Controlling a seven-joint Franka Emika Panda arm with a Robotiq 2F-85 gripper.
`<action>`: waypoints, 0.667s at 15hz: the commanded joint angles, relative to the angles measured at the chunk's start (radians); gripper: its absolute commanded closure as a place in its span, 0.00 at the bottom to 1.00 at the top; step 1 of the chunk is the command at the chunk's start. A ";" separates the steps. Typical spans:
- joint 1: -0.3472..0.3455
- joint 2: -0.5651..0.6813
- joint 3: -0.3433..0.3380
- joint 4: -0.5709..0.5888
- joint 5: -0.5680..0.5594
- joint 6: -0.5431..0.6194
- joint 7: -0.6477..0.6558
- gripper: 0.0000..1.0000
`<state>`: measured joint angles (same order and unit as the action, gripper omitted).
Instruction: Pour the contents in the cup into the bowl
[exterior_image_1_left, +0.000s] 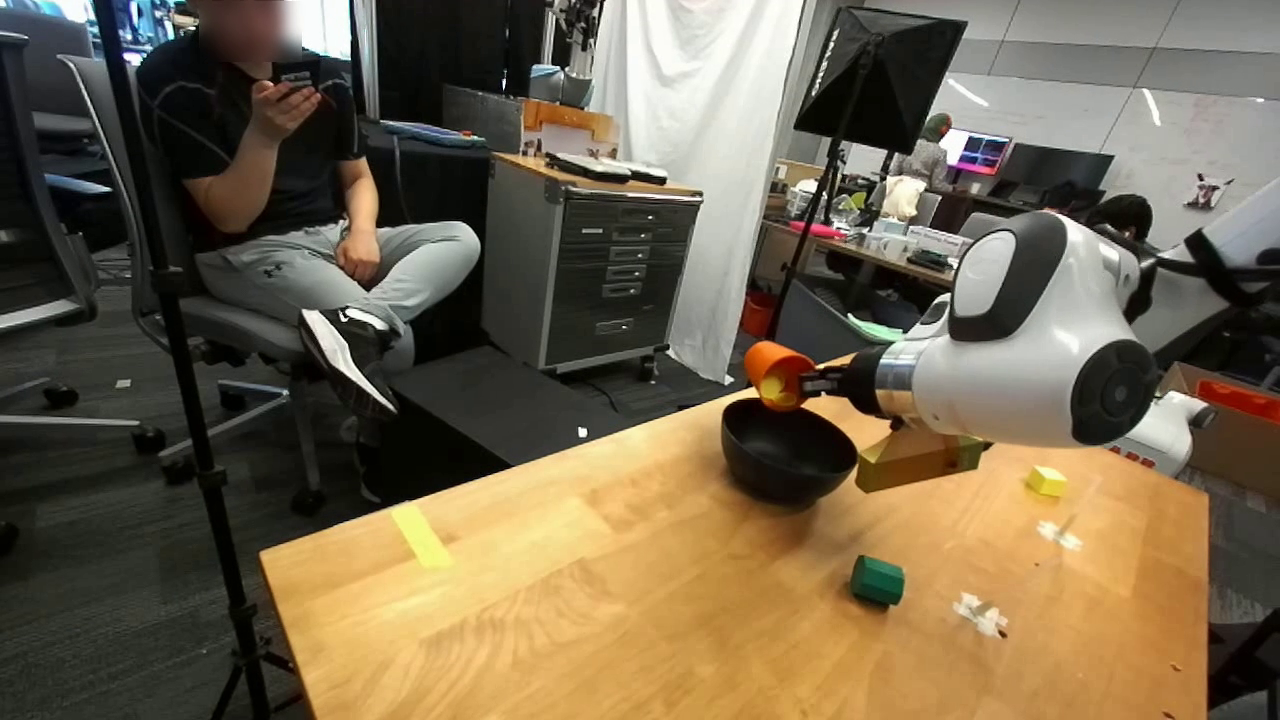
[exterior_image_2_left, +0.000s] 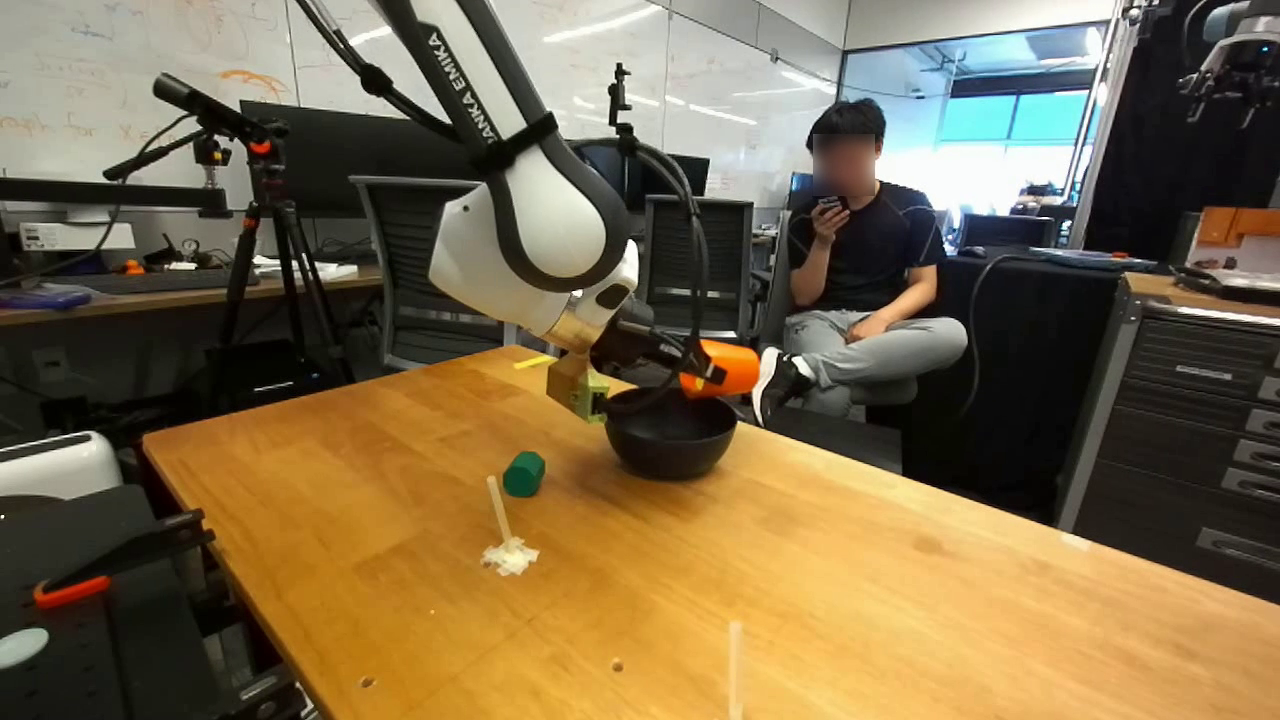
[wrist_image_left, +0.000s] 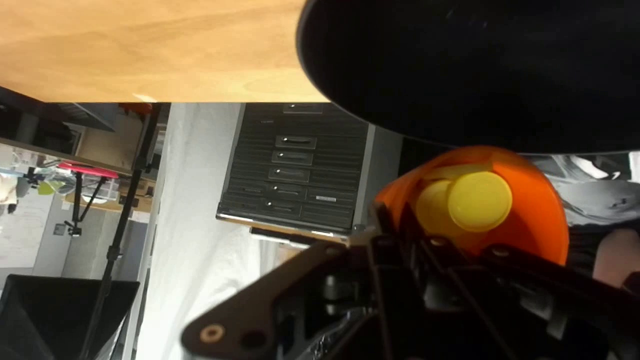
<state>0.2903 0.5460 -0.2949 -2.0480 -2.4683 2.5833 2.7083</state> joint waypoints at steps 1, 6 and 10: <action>-0.214 -0.035 0.229 -0.047 -0.110 -0.161 0.027 0.98; -0.208 -0.023 0.273 -0.036 -0.046 -0.208 0.008 0.98; -0.183 -0.024 0.262 -0.038 -0.042 -0.212 0.004 0.98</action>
<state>0.0699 0.5447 -0.0070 -2.0652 -2.5099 2.3995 2.6957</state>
